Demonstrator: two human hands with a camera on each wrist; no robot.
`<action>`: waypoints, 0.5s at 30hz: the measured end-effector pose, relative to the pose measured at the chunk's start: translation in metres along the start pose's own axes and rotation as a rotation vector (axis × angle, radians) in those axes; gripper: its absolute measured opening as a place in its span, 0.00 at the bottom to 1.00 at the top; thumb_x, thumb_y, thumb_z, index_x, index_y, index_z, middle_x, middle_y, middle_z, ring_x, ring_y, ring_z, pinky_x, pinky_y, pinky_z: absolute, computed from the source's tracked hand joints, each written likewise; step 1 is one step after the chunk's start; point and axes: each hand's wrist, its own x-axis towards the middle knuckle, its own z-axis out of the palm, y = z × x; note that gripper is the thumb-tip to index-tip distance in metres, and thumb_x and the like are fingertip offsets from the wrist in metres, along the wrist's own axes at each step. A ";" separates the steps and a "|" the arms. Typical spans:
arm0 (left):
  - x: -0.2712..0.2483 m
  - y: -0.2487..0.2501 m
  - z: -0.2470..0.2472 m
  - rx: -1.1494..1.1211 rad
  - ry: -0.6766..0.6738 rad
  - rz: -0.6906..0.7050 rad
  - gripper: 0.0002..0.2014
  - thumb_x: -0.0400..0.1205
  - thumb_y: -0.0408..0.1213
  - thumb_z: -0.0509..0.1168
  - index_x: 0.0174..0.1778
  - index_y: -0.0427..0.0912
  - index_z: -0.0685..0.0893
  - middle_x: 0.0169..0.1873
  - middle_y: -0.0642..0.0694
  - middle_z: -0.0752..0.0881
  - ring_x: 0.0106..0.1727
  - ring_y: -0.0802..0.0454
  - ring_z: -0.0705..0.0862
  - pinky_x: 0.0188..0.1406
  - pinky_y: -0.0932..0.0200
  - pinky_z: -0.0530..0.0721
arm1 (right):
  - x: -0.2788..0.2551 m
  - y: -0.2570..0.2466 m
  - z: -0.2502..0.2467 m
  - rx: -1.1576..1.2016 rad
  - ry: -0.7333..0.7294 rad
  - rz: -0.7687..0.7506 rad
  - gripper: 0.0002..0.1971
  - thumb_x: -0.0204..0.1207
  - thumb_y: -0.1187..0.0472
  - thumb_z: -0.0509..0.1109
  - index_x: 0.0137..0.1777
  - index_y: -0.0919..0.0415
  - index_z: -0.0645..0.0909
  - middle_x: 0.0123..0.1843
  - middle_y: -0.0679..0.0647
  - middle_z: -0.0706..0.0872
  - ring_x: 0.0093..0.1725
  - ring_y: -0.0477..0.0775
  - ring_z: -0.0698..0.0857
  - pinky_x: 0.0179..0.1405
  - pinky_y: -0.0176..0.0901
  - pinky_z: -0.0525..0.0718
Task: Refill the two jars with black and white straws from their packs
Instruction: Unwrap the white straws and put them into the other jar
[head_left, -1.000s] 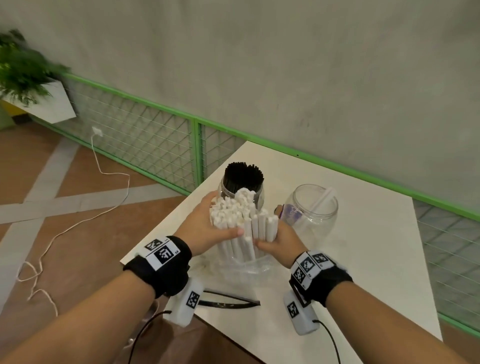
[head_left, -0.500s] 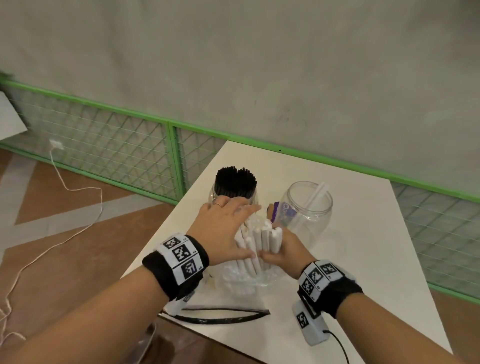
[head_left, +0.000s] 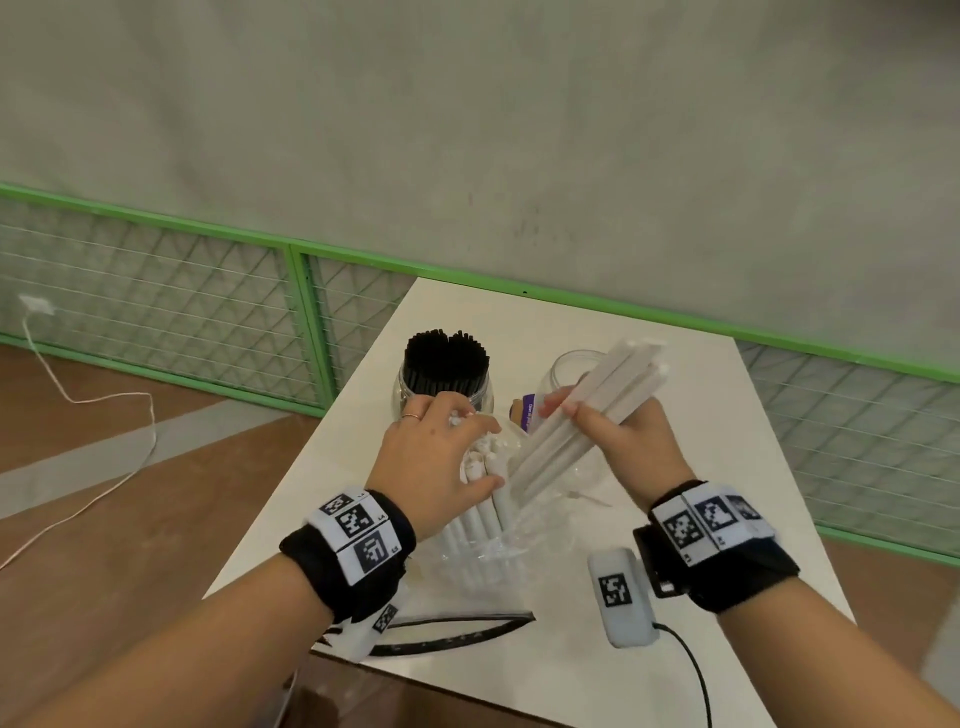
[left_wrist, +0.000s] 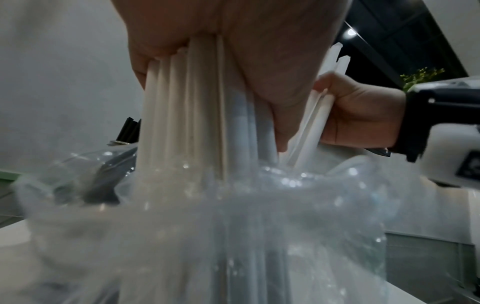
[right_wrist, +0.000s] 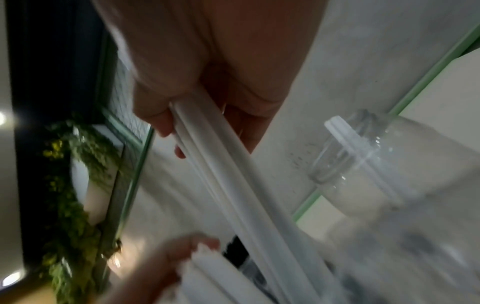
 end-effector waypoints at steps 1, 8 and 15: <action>0.000 0.001 0.001 0.002 0.004 -0.002 0.25 0.66 0.64 0.62 0.58 0.60 0.81 0.56 0.52 0.78 0.56 0.46 0.74 0.45 0.47 0.83 | 0.001 -0.008 -0.006 0.047 0.038 -0.005 0.06 0.77 0.66 0.70 0.47 0.67 0.88 0.45 0.58 0.92 0.48 0.53 0.91 0.46 0.36 0.85; 0.003 0.010 0.001 0.035 -0.032 -0.017 0.26 0.67 0.66 0.58 0.59 0.61 0.80 0.57 0.53 0.77 0.56 0.46 0.73 0.47 0.49 0.82 | 0.036 -0.037 -0.069 0.127 0.270 -0.113 0.06 0.78 0.62 0.70 0.45 0.57 0.89 0.46 0.60 0.92 0.54 0.63 0.89 0.56 0.62 0.86; 0.002 0.019 0.000 0.044 -0.042 -0.037 0.24 0.68 0.64 0.61 0.59 0.62 0.80 0.57 0.54 0.76 0.58 0.48 0.74 0.51 0.48 0.82 | 0.098 0.015 -0.092 -0.025 0.282 0.025 0.11 0.66 0.50 0.76 0.43 0.57 0.89 0.47 0.59 0.92 0.52 0.60 0.90 0.59 0.62 0.85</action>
